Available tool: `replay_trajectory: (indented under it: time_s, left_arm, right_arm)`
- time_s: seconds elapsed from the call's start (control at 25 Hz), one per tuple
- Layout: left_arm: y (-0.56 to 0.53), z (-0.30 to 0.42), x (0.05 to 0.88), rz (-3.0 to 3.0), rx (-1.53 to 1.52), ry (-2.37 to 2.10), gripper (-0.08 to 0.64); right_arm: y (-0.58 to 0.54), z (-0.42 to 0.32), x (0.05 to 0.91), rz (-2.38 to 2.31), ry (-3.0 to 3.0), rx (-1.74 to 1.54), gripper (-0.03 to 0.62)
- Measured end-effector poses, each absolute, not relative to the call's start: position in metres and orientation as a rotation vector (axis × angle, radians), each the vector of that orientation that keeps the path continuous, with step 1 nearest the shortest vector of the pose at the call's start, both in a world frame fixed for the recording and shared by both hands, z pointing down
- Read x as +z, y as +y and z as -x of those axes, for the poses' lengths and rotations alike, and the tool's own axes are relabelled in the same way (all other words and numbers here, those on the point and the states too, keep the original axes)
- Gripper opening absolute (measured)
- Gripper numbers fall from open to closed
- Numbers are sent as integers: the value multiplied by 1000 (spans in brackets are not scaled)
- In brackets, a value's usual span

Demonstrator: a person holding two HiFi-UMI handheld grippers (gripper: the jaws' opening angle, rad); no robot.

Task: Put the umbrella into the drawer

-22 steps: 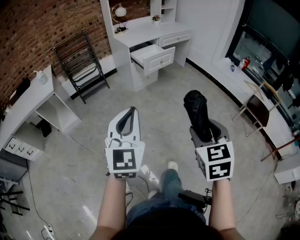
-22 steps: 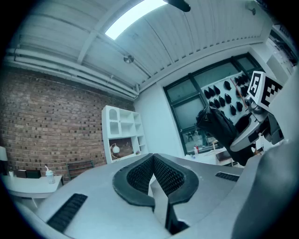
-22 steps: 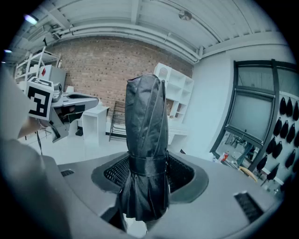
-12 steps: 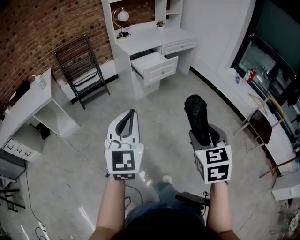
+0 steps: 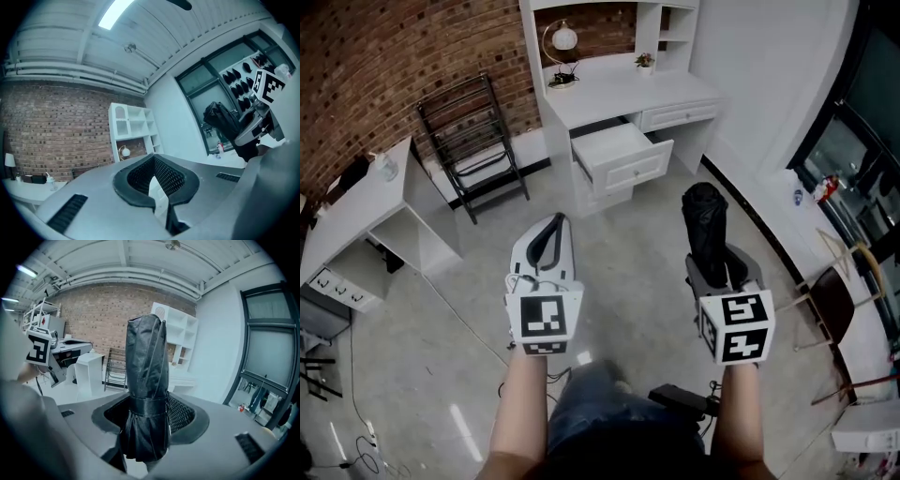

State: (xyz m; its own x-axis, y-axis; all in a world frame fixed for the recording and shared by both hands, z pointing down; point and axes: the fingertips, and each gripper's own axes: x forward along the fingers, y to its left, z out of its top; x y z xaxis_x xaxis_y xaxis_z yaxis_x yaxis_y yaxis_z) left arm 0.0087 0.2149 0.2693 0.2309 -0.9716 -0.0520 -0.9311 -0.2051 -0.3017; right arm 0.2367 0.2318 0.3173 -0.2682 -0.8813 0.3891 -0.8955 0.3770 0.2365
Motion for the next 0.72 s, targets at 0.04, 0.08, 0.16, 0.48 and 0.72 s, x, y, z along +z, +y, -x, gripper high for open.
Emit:
replay_trajectory:
  time_s: [0.04, 0.08, 0.16, 0.48, 0.72]
  left_arm:
    - [206, -9, 271, 2236, -220, 1788, 2]
    - [196, -8, 273, 2238, -222, 1792, 2]
    - [174, -8, 279, 2248, -226, 1800, 2]
    - [46, 11, 292, 2291, -201, 1795, 2]
    - [-90, 47, 286, 2312, -184, 1787, 2]
  right_arm:
    - [223, -238, 320, -1534, -2187, 45, 232]
    - [213, -240, 323, -1537, -2185, 51, 232]
    - [193, -242, 330, -1540, -2177, 67, 232]
    - [75, -228, 349, -1542, -2141, 111, 232]
    - [-56, -188, 341, -1549, -2136, 114, 232]
